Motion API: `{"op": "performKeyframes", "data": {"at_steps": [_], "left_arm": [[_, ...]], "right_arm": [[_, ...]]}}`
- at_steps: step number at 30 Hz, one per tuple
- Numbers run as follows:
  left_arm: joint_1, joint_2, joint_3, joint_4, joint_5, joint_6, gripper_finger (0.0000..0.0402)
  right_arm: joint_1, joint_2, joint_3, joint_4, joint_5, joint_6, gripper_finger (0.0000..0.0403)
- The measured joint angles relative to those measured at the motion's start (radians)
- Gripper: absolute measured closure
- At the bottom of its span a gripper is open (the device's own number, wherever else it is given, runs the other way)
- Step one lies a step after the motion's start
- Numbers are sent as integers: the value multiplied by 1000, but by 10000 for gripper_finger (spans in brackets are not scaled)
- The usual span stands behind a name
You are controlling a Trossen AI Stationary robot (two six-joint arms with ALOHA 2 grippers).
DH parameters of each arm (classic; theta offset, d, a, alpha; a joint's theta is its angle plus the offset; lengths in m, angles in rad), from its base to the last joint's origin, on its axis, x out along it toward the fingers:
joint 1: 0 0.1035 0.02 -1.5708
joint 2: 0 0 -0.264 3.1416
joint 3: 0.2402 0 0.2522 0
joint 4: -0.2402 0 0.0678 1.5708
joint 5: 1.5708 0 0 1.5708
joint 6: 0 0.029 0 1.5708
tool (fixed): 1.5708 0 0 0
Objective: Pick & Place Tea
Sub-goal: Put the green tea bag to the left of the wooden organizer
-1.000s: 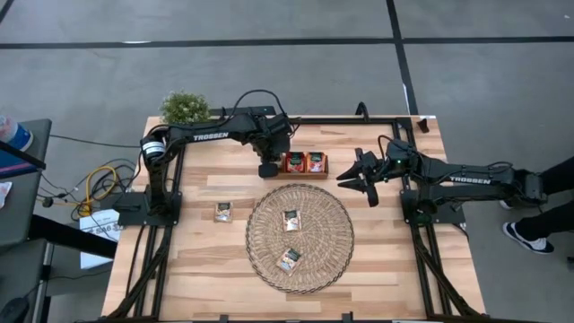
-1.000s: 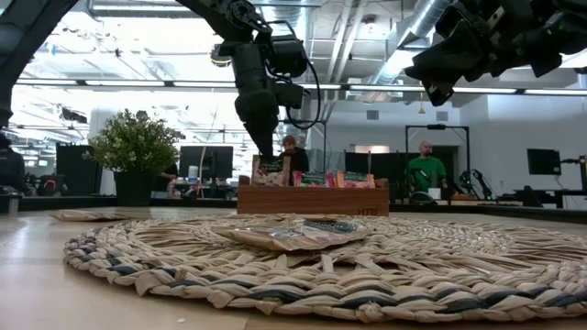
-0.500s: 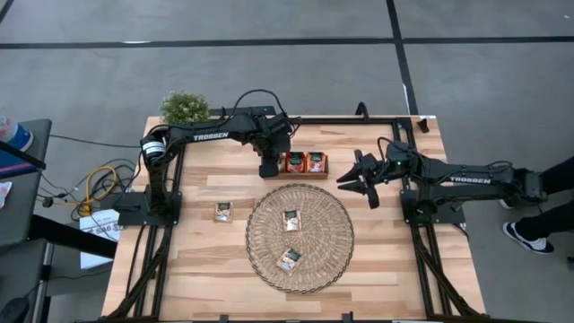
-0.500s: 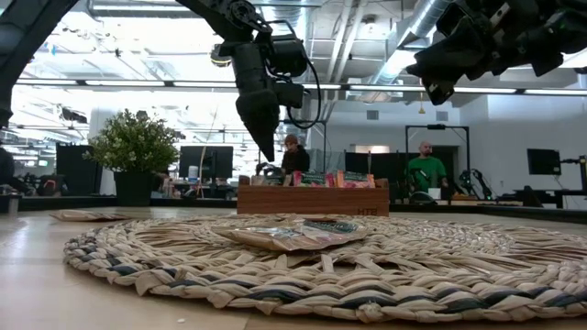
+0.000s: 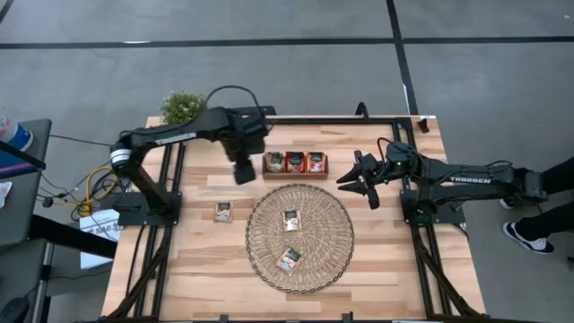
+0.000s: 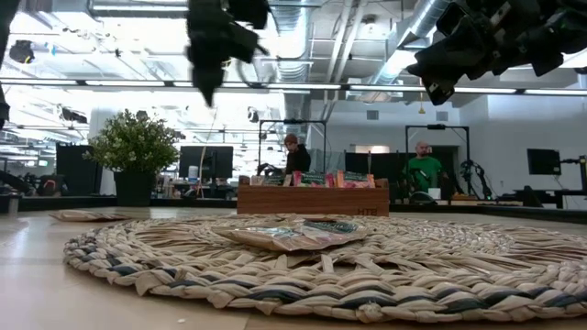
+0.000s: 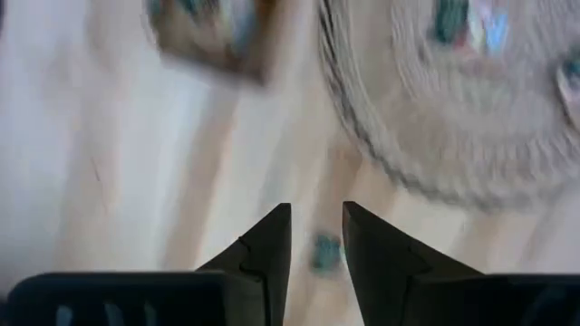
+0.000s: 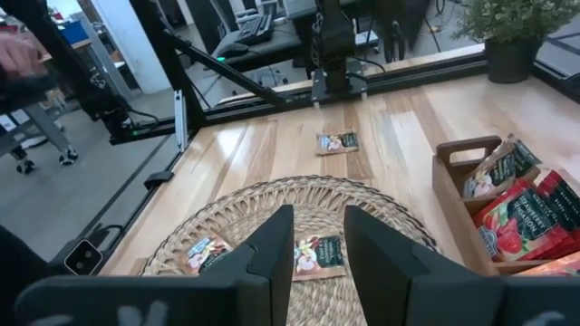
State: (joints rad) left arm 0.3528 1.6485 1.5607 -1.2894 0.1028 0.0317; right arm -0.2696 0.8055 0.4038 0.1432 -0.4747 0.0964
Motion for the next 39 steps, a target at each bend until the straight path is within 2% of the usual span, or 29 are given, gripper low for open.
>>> {"op": "performKeyframes", "data": {"at_steps": [3,5,8,11,16,22,28,39], "left_arm": [[-24,-55,-33,-87,23,-53,307],[-51,-99,-89,-71,24,-89,307],[-99,-162,-215,-13,24,-107,307],[-143,-202,-354,120,-20,-115,307],[-171,-206,-531,303,-79,-89,307],[-163,-196,-675,322,-79,-68,307],[-186,-196,-723,359,14,-71,307],[-204,-174,-746,410,19,-71,307]], "right_arm": [[0,0,0,3,0,-7,310],[0,0,0,5,0,-11,310],[0,0,0,7,0,-16,310],[0,0,0,8,0,-18,310],[0,0,0,8,0,-13,310],[0,0,0,7,0,8,310],[0,0,0,8,0,8,310],[0,0,0,8,0,8,310]]}}
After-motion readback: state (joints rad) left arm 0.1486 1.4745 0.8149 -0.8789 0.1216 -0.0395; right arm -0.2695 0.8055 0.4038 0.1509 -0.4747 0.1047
